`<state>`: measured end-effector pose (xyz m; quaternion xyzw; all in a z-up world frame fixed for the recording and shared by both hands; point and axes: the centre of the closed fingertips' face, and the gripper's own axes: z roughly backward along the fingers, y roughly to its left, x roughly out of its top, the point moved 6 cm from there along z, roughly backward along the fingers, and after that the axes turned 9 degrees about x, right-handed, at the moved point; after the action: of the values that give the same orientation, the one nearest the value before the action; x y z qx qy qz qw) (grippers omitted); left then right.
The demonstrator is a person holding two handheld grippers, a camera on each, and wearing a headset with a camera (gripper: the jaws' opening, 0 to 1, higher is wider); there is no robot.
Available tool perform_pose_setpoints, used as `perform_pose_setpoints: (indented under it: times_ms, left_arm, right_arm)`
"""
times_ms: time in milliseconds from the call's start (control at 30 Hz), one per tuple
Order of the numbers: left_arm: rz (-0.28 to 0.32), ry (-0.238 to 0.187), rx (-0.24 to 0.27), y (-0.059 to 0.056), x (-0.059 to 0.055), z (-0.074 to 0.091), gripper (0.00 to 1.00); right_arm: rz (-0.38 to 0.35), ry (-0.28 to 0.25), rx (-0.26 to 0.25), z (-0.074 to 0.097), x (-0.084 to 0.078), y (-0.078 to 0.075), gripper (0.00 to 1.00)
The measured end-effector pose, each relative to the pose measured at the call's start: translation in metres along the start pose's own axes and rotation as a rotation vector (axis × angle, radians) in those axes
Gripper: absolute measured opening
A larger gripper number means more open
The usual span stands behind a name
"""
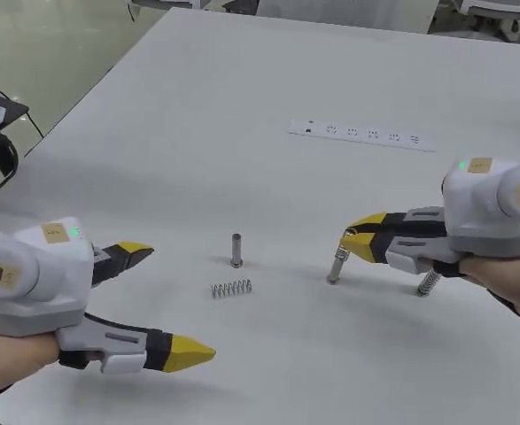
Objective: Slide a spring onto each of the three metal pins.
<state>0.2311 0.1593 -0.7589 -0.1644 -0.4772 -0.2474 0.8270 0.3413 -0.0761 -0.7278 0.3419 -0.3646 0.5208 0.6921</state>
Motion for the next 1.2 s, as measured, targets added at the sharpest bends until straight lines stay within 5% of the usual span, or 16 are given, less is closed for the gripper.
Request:
perform_pose_setpoints:
  times_ms: [767,933,1200]
  left_arm:
    - [0.005,-0.002,0.004,0.005,-0.002,0.002,0.98]
    - [0.009,-0.007,-0.001,0.004,0.000,0.000,0.98]
    - [-0.001,-0.011,-0.008,0.002,0.004,0.000,0.98]
  right_arm:
    - [-0.018,0.100,-0.006,-0.020,-0.043,-0.006,0.08]
    - [-0.020,0.094,-0.010,-0.020,-0.043,-0.008,0.09]
    - [-0.033,0.073,-0.030,-0.015,-0.036,-0.006,0.23]
